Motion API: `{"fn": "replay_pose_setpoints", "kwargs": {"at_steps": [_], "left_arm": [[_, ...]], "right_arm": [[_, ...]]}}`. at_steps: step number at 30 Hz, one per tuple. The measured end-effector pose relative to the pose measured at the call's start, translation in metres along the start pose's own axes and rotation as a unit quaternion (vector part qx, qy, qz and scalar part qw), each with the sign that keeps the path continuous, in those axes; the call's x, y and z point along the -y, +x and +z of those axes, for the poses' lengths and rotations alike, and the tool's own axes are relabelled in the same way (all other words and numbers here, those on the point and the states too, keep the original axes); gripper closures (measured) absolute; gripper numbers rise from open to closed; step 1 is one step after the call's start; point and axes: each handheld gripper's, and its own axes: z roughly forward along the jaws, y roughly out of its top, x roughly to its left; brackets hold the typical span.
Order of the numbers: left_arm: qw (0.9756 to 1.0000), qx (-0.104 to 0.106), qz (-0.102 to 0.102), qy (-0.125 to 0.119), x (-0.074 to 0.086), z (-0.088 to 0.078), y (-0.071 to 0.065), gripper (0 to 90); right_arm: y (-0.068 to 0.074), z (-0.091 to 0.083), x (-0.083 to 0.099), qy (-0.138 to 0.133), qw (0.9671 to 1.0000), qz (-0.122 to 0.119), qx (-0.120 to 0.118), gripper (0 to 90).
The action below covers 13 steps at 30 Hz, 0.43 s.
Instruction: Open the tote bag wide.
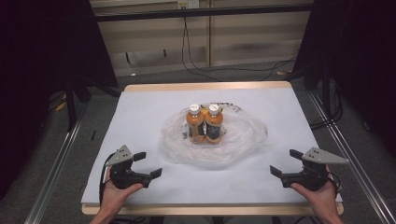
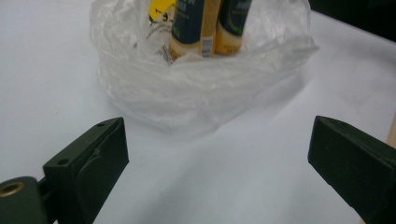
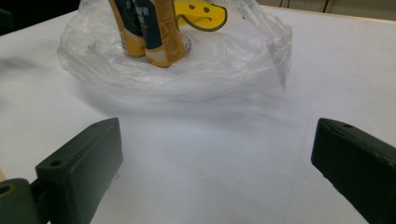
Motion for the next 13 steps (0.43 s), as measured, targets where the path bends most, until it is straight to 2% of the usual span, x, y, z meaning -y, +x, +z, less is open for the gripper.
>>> {"fn": "replay_pose_setpoints", "kwargs": {"at_steps": [3,5,7,8,9,10,11,12,13], "left_arm": [[1.0000,-0.001,-0.001,-0.004,0.005,-0.010,-0.004,3.7],[0.9999,-0.006,0.010,-0.010,0.011,-0.015,-0.007,3.0],[0.9999,-0.009,0.009,-0.008,0.017,-0.017,-0.006,2.7],[1.0000,-0.007,0.001,0.000,0.017,-0.018,-0.006,2.8],[1.0000,-0.005,0.003,-0.004,0.016,-0.020,-0.006,3.2],[0.9998,-0.012,0.008,-0.013,0.016,-0.022,-0.006,3.2],[0.9994,-0.031,0.014,-0.007,0.016,-0.024,-0.006,2.8],[0.9994,-0.032,0.008,-0.007,0.017,-0.023,-0.006,2.9],[0.9995,-0.030,0.011,-0.003,0.018,-0.024,-0.005,2.9]], "right_arm": [[0.003,-0.011,0.004,-0.011,0.9999,0.012,0.002,2.2],[0.006,-0.017,0.009,-0.013,0.9997,0.018,0.009,2.2],[0.009,-0.019,0.014,-0.006,0.9997,0.017,0.015,2.4],[0.009,-0.019,0.016,-0.001,0.9998,0.014,0.014,2.6],[0.010,-0.019,0.017,0.007,0.9998,0.016,0.010,2.9],[0.011,-0.019,0.016,0.008,0.9998,0.018,0.010,2.9],[0.011,-0.019,0.016,0.003,0.9997,0.023,0.008,2.9],[0.010,-0.018,0.015,-0.004,0.9995,0.031,0.002,3.0],[0.011,-0.017,0.014,-0.005,0.9995,0.031,0.005,2.9]]}}
